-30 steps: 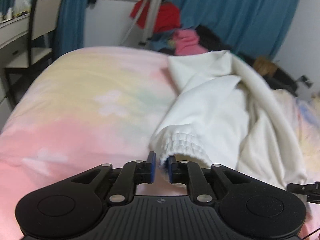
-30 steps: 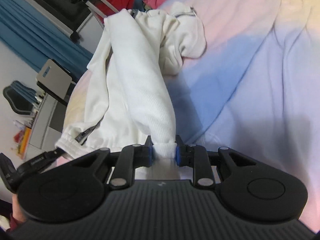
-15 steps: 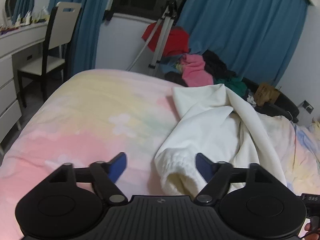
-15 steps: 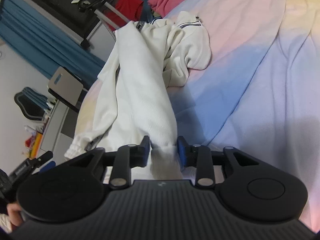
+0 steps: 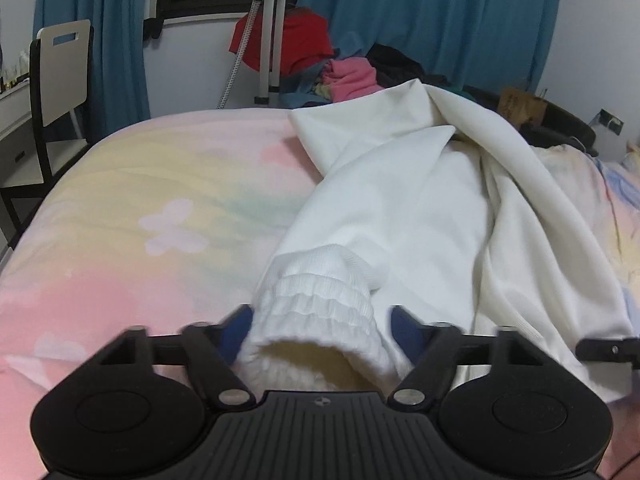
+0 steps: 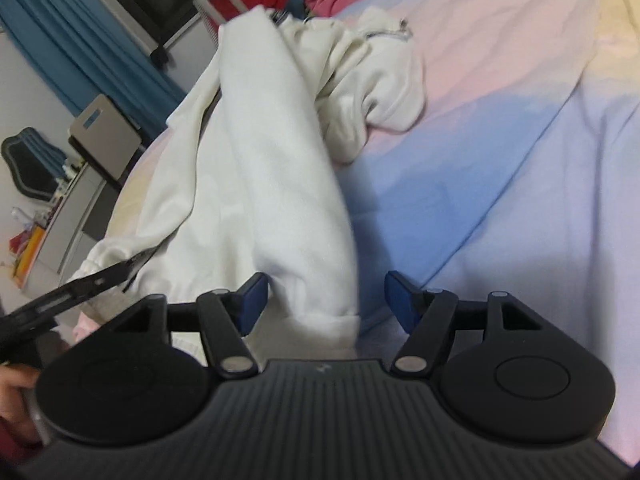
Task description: Fold clothes
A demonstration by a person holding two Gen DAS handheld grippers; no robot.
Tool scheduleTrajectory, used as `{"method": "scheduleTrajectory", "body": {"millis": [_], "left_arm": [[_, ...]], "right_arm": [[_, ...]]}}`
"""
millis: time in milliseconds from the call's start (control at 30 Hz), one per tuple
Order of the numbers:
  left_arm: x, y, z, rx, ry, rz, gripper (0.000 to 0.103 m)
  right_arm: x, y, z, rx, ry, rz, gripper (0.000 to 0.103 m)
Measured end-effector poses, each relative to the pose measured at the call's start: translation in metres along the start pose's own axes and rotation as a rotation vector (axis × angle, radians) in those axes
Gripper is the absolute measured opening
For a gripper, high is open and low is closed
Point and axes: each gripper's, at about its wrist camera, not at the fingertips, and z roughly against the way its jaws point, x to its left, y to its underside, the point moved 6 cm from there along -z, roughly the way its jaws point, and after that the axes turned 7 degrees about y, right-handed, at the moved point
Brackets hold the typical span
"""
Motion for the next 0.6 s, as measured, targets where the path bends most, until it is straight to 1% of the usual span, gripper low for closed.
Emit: {"method": "scheduleTrajectory", "body": {"millis": [33,67,100,133,200,233,300,400,500,600], "left_arm": [[0.001,-0.002,0.000,-0.013,0.000,0.019,0.051],[0.003,-0.003,-0.001,-0.027,0.000,0.038,0.047],[0.004,-0.005,-0.001,-0.040,0.000,0.058,0.039],[0.005,-0.007,-0.001,-0.053,0.000,0.077,0.031],[0.008,-0.010,-0.002,-0.080,0.000,0.115,0.021],[0.009,-0.011,-0.002,-0.093,0.000,0.134,0.019],[0.020,-0.021,0.002,-0.117,-0.011,0.162,0.018],[0.056,-0.051,0.018,-0.144,-0.058,0.173,0.017],[0.092,-0.081,0.035,-0.171,-0.104,0.184,0.016],[0.127,-0.111,0.052,-0.197,-0.151,0.195,0.016]], "right_arm": [[0.001,0.001,0.000,-0.009,-0.009,0.002,0.059],[0.001,0.001,0.000,-0.018,-0.021,0.000,0.039],[0.001,0.002,0.003,-0.023,-0.034,-0.011,0.031],[0.001,0.002,0.005,-0.027,-0.046,-0.025,0.030],[0.004,0.005,0.013,-0.041,-0.074,-0.040,0.027],[0.008,0.007,0.018,-0.046,-0.085,-0.051,0.027],[0.015,0.014,0.026,-0.041,-0.121,-0.118,0.026],[0.035,0.035,0.034,-0.046,-0.188,-0.259,0.026],[0.082,0.074,0.025,-0.034,-0.261,-0.355,0.026],[0.140,0.104,0.007,-0.018,-0.356,-0.379,0.024]]}}
